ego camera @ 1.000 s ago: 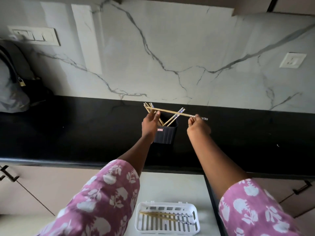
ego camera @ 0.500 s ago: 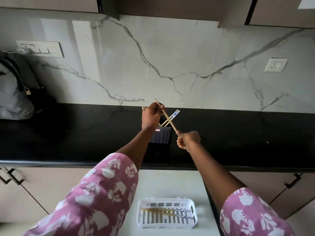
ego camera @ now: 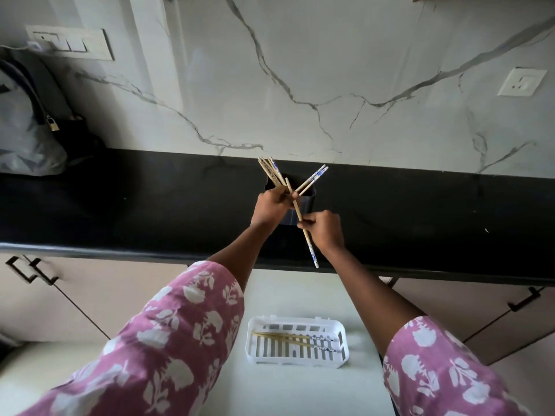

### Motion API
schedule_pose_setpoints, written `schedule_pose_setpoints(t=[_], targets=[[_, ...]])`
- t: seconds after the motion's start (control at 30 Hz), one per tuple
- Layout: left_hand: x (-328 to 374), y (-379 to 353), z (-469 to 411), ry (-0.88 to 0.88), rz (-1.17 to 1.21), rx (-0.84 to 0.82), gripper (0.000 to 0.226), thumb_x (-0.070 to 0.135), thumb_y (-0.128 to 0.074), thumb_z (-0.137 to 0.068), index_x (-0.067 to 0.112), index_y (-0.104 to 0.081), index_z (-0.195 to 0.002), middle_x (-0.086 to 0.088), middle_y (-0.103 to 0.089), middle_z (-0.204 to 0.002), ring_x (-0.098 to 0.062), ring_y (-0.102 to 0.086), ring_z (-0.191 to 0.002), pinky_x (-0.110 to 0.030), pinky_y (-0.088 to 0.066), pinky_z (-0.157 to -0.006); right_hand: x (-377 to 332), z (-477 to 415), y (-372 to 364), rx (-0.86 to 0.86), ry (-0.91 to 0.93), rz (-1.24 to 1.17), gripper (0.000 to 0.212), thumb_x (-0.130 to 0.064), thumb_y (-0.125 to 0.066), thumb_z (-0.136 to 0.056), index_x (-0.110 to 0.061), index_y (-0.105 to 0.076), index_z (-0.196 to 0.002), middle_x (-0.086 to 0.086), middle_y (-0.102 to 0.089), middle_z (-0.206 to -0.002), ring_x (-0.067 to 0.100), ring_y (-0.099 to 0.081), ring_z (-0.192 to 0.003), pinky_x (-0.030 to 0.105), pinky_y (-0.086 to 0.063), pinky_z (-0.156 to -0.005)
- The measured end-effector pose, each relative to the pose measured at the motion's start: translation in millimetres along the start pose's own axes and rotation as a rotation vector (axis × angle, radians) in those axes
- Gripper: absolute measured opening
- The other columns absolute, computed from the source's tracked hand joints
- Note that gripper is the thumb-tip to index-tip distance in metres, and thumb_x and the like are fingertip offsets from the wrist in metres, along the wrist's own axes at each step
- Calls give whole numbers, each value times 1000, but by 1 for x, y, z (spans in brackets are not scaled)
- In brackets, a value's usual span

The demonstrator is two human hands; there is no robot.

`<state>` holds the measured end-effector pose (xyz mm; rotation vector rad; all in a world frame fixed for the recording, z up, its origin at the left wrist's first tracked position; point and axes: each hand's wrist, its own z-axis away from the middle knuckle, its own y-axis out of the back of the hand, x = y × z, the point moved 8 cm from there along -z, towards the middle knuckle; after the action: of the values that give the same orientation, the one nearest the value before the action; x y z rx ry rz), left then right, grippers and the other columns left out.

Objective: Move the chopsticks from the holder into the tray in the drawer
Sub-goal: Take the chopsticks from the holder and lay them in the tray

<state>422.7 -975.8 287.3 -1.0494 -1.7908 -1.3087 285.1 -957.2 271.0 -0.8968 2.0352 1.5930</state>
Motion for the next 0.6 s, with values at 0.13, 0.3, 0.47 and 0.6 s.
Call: schedule_pose_setpoints(t=[0.13, 0.3, 0.47, 0.6], targets=[[-51, 6, 15, 91, 31, -23, 38, 54, -45, -88, 22, -66, -88, -4, -73, -85, -21, -69, -86, -40, -53, -85, 32, 12, -34, -110, -112, -32, 23, -11, -75, -77, -2, -74, -98, 16, -75, -94, 23, -69, -88, 22, -48, -77], [-136, 8, 28, 361, -303, -108, 55, 57, -28, -95, 19, -59, -120, -14, -62, -121, -33, -55, -113, -40, -43, -92, 65, 50, -93, -404, -133, 64, 21, -11, -73, -76, -4, -75, -96, 17, -75, -93, 27, -69, -89, 23, -45, -77], [-188, 5, 45, 457, -576, -231, 55, 50, -29, -97, 24, -29, -146, -5, -17, -158, -29, -11, -145, -49, -5, -116, 91, 102, -147, -687, -118, 185, 23, -12, -67, -81, -6, -73, -102, 16, -72, -106, 29, -64, -102, 32, -51, -92], [-210, 2, 55, 535, -618, -290, 65, 49, -28, -98, 24, -1, -151, -2, 7, -160, -27, 11, -146, -45, 4, -116, 109, 138, -171, -855, -108, 290, 23, -7, -59, -83, -5, -72, -102, 18, -71, -103, 31, -63, -101, 33, -52, -88]])
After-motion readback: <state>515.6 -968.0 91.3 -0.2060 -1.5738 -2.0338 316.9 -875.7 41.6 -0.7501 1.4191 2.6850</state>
